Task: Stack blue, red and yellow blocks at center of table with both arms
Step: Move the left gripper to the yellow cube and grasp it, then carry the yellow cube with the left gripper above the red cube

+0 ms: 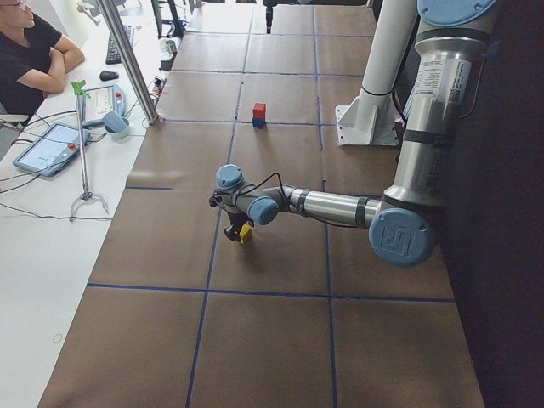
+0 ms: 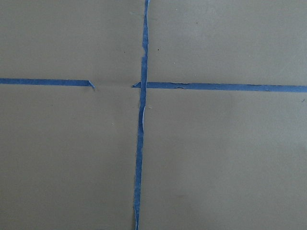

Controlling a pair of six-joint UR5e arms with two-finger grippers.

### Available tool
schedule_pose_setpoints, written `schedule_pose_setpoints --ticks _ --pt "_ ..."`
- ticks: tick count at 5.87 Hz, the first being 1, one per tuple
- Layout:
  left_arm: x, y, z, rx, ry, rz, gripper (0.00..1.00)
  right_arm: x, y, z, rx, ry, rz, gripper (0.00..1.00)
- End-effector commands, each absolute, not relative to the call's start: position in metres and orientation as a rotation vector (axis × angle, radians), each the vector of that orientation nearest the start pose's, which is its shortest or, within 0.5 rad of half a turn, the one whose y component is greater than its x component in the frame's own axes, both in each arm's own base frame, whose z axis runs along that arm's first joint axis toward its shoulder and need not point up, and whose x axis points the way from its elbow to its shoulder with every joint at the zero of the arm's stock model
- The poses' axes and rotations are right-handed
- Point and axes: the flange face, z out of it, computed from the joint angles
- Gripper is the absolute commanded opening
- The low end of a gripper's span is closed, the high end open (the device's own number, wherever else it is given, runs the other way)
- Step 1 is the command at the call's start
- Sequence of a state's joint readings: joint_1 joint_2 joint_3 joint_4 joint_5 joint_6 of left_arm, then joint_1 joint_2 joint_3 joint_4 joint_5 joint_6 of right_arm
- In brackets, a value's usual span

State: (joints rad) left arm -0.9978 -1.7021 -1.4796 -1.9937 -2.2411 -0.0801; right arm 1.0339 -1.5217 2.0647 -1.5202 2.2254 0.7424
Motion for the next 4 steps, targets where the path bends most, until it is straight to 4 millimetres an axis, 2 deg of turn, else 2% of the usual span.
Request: schedule_pose_setpoints --ticks 1,2,3,4 --pt "0.272 -0.541 0.525 0.242 0.894 0.611 0.0 -0.185 -0.452 0.393 0.08 -0.852 -0.004 1.0" --pt "0.294 -0.57 0.435 0.248 0.977 0.437 0.0 -0.18 -0.449 0.391 0.084 -0.857 -0.001 1.0" --pt "0.343 -0.562 0.349 0.209 1.062 0.326 0.0 -0.16 -0.454 0.4 0.087 -0.845 0.041 1.0" --pt "0.394 -0.531 0.297 0.139 1.12 0.278 0.0 -0.146 -0.462 0.407 0.092 -0.836 0.068 1.0"
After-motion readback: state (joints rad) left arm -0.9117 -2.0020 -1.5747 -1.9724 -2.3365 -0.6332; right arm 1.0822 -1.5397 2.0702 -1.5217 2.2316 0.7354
